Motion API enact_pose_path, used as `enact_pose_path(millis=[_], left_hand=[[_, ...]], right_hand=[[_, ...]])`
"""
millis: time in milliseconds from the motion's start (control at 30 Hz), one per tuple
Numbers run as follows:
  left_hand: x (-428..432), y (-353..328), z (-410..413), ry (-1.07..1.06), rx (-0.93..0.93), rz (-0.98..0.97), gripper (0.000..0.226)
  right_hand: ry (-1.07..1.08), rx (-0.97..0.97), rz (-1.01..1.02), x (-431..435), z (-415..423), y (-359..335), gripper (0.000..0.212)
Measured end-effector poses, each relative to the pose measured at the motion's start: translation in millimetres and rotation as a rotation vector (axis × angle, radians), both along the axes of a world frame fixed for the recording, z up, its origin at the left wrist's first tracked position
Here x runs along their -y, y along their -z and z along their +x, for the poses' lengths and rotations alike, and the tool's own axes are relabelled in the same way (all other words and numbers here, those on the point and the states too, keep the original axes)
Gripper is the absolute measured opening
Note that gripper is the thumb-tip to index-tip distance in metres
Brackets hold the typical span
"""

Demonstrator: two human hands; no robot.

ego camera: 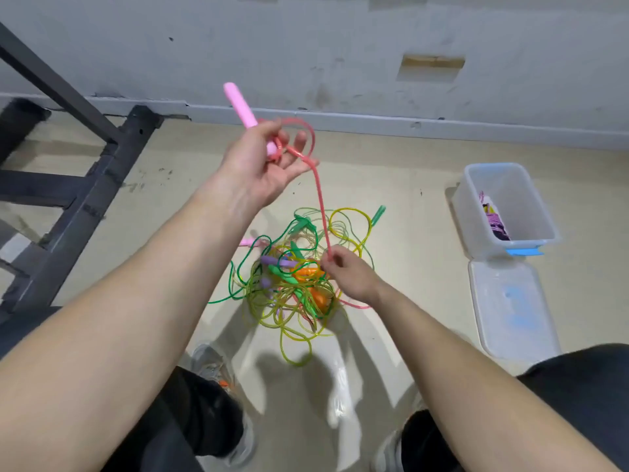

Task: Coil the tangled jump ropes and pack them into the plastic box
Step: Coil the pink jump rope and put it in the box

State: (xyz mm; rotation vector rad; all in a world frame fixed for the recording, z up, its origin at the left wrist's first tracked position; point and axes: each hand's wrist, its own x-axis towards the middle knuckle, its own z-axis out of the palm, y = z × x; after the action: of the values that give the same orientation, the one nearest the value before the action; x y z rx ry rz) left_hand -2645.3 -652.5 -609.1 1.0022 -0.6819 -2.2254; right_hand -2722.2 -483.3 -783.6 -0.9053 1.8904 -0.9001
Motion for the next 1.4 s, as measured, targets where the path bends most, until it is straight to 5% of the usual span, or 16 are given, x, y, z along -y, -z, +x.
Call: enact_pose_path(millis=[67, 133, 233, 467, 567, 700, 800, 933, 1033, 1100, 1233, 1333, 1400], left_hand=[[9.4, 11.9, 9.0, -0.064, 0.062, -0.121, 0.014], [8.5, 35.6, 16.5, -0.033, 0.302, -0.487, 0.011], [-7.2, 81.4, 27.3, 0.249, 0.582, -0.923, 0.012], [-65.5, 102.3, 6.7, 0.681, 0.14, -0.671, 0.012], [-67.4, 104.9, 5.3, 0.81, 0.304, -0.856, 0.013], [-54.2, 113.2, 6.3, 0.426, 0.685, -1.086, 0.011], [-53.4, 112.2, -8.4, 0.328, 0.621, -0.985, 0.011], [-76.0, 114.1, -37.7, 0.586, 0.442, -0.881, 0.041], [-91.0, 114.5, -37.5, 0.736, 0.294, -0.743, 0.032], [-86.0, 117.4, -23.5, 0.796, 0.267, -0.679, 0.027], [-61.6, 92.8, -7.8, 0.638, 0.235, -0.452, 0.021], [-47.3, 47.5, -17.8, 0.483, 0.093, -0.26, 0.02], [-41.3, 23.6, -27.9, 0.425, 0.014, -0.177, 0.021]], right_hand=[[0.13, 0.095, -0.002, -3.7, -12.5, -6.5, 0.019], [0.336, 0.345, -0.086, 1.4, -23.1, -33.3, 0.019], [0.505, 0.631, -0.286, 22.0, -41.0, -84.4, 0.02], [0.622, 0.759, -0.445, 59.8, -71.9, -169.4, 0.028], [0.752, 0.759, -0.432, 61.5, -82.4, -177.6, 0.022], [0.872, 0.904, -0.463, 50.8, -87.1, -178.7, 0.019], [0.891, 1.059, -0.502, 49.1, -80.8, -180.7, 0.023], [0.851, 1.141, -0.534, 50.5, -77.1, -190.3, 0.022], [0.885, 1.124, -0.618, 47.0, -95.5, -197.4, 0.025], [0.911, 0.984, -0.619, 41.7, -110.7, -194.2, 0.021], [0.885, 0.289, -0.401, 21.8, -131.9, -143.9, 0.02], [0.797, 0.373, -0.184, 2.7, -109.4, -85.0, 0.021], [0.534, 0.352, -0.06, 1.4, -79.8, -49.4, 0.04]])
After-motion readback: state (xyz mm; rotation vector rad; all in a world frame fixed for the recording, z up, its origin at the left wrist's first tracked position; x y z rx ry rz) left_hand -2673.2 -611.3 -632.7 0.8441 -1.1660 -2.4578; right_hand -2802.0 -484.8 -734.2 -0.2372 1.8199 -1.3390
